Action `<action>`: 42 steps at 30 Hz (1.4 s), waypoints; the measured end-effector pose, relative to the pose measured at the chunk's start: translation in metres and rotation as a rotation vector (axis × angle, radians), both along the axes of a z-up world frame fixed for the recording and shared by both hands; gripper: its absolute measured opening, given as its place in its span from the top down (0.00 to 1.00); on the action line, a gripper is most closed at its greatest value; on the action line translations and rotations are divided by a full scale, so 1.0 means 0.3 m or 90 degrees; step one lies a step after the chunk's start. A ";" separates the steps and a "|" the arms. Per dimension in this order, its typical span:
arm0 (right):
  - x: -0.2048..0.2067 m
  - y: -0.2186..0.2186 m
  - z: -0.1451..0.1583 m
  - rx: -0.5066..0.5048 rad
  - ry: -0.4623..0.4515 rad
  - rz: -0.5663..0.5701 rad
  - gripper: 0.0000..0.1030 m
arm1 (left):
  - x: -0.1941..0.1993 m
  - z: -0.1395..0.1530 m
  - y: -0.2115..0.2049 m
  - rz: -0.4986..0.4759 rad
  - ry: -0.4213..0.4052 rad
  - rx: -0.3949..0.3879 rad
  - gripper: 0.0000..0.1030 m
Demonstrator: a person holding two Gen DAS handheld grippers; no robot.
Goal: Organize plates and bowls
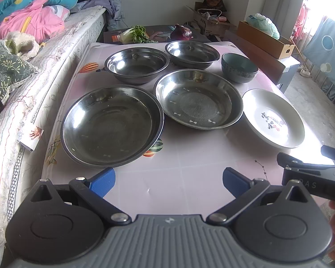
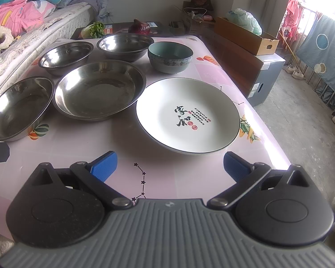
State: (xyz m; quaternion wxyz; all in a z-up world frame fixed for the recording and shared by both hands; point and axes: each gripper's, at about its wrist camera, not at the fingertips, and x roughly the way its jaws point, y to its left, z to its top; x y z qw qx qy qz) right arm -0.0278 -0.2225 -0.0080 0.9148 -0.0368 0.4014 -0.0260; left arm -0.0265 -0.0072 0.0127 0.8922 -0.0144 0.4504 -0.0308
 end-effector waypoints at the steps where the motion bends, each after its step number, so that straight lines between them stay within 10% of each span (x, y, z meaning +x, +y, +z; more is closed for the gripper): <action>1: 0.000 0.001 0.000 0.000 0.000 0.000 0.01 | 0.001 0.000 -0.001 0.000 0.000 0.000 0.00; 42: 0.020 -0.015 0.010 0.032 -0.047 0.018 0.01 | 0.052 0.044 0.145 0.052 -0.051 -0.008 0.00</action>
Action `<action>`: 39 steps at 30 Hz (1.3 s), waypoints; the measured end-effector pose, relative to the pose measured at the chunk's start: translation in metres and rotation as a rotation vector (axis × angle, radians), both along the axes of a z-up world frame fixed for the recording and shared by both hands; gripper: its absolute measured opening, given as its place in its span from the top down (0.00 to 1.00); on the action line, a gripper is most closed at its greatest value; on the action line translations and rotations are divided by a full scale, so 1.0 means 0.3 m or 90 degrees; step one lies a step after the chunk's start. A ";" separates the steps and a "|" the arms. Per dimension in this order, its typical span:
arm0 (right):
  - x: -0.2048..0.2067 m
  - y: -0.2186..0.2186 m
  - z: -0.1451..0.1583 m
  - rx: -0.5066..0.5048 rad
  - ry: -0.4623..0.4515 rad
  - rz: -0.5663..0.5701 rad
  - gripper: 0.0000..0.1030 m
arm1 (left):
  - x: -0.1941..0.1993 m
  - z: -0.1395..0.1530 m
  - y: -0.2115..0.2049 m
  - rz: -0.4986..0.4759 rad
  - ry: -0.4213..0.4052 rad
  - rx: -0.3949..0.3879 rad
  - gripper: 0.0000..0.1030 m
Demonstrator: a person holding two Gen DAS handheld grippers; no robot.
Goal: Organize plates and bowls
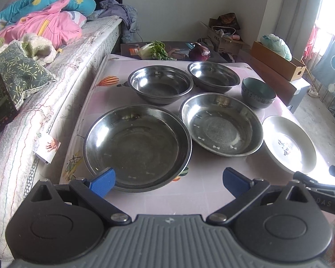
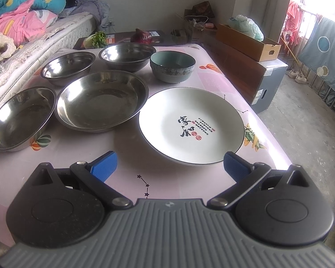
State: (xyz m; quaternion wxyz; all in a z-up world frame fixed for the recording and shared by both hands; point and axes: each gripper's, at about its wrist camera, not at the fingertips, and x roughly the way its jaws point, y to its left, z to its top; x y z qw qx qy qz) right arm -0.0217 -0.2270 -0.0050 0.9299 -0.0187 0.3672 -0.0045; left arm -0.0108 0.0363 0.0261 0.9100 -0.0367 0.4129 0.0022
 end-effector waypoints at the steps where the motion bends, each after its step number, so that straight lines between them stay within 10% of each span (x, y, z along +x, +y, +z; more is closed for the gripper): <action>1: 0.006 0.003 0.009 0.005 -0.012 0.011 0.01 | 0.009 0.004 0.014 0.006 -0.005 0.003 0.00; 9: 0.079 0.035 0.112 0.079 -0.114 0.126 0.01 | 0.119 0.022 0.116 0.046 -0.034 0.016 0.00; 20: 0.441 0.163 0.159 0.158 -0.072 0.220 0.02 | 0.360 -0.018 0.288 0.055 -0.062 -0.014 0.00; 39: 1.119 0.429 -0.095 0.188 0.144 0.226 0.62 | 0.898 -0.193 0.386 0.004 0.047 -0.015 0.38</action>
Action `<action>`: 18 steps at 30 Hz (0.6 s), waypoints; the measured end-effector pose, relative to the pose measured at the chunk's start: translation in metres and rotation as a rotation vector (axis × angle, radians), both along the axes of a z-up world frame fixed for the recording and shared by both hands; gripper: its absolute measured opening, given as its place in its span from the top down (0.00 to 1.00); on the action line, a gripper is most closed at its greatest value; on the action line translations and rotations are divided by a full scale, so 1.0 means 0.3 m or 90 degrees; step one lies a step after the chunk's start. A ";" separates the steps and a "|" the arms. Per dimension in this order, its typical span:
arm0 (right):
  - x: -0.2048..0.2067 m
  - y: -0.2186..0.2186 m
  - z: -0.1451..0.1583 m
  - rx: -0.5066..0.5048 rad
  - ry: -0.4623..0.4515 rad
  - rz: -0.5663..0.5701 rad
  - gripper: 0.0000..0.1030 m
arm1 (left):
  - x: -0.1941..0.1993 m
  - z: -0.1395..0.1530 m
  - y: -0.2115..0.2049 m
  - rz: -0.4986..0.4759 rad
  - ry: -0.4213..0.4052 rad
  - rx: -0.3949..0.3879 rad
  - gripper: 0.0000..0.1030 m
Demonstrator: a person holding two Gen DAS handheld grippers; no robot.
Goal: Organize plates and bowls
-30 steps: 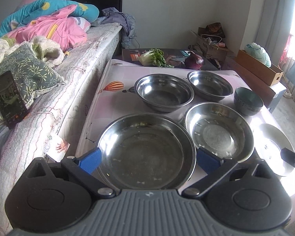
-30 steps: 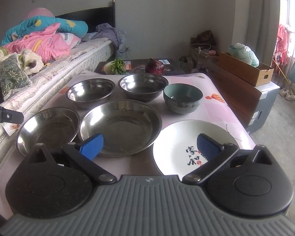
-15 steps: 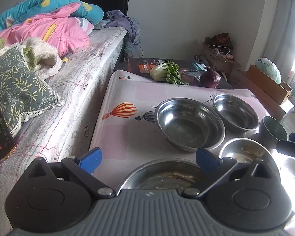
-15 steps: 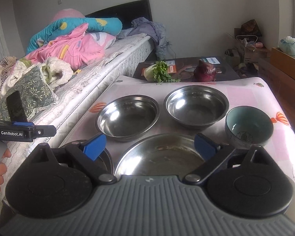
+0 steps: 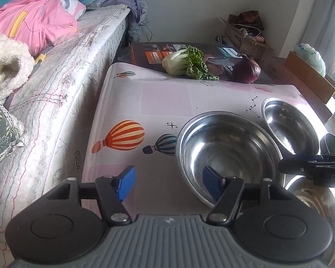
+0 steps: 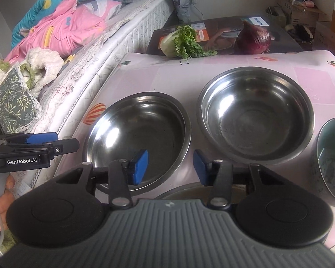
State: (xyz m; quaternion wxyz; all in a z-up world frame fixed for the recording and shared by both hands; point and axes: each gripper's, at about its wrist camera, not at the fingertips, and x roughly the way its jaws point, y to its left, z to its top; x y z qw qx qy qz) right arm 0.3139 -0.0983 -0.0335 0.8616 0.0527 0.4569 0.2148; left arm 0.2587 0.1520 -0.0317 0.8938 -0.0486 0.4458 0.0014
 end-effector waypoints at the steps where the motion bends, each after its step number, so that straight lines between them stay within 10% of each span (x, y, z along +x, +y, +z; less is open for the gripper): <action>1: 0.015 0.007 -0.013 -0.003 0.006 0.000 0.64 | 0.016 -0.010 0.001 0.001 0.007 0.003 0.41; 11: 0.063 0.045 -0.070 0.003 0.043 0.034 0.85 | 0.101 -0.069 0.029 -0.014 0.064 -0.054 0.88; 18: 0.036 0.088 -0.042 0.007 0.038 0.088 0.85 | 0.042 -0.068 0.097 0.016 0.095 -0.093 0.88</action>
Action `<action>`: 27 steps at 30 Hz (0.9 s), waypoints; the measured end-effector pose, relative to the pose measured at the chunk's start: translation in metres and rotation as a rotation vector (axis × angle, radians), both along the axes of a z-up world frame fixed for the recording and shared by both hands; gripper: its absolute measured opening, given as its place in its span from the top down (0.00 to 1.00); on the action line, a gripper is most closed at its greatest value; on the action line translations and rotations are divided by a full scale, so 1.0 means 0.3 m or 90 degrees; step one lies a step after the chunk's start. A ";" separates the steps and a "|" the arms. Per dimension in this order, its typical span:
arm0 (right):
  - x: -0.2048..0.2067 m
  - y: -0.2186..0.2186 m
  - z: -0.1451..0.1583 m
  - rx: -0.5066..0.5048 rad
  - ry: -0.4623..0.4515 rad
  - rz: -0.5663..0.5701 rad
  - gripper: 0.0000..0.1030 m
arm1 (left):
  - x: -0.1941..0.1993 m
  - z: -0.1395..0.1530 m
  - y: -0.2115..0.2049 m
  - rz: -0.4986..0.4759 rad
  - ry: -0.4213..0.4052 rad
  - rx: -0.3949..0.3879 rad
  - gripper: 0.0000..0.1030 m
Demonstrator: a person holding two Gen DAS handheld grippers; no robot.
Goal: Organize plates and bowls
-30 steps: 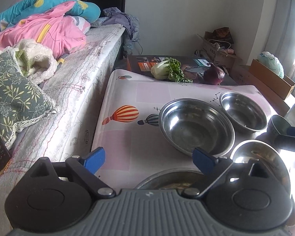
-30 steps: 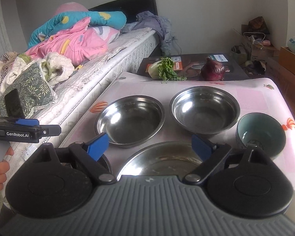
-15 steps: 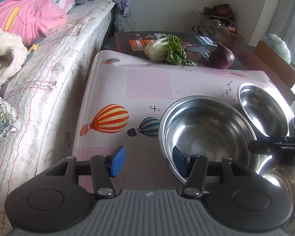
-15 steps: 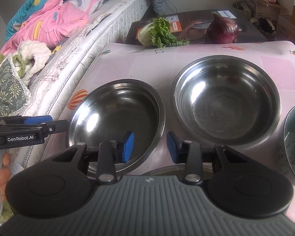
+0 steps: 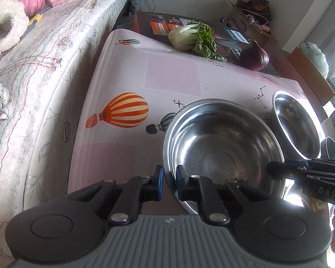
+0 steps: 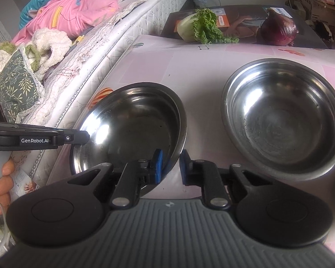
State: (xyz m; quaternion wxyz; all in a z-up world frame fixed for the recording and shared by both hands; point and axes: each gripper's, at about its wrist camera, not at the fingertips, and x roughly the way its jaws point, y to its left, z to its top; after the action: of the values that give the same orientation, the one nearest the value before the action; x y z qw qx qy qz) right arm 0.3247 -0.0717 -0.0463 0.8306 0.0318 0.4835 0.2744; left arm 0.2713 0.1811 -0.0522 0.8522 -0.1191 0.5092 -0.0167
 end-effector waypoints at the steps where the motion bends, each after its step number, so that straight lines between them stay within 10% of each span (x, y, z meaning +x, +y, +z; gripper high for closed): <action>1: -0.002 0.005 0.000 0.000 0.002 0.006 0.85 | -0.011 0.000 0.007 0.001 0.002 -0.001 0.88; 27: 0.114 0.047 -0.061 0.035 0.054 -0.038 0.86 | 0.037 -0.032 0.022 0.007 0.038 0.015 0.76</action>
State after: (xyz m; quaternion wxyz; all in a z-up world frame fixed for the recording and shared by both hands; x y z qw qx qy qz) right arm 0.3590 -0.0577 -0.0646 0.8162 0.0810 0.5090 0.2611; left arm 0.2824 0.1877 -0.0617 0.8379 -0.1121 0.5341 -0.0020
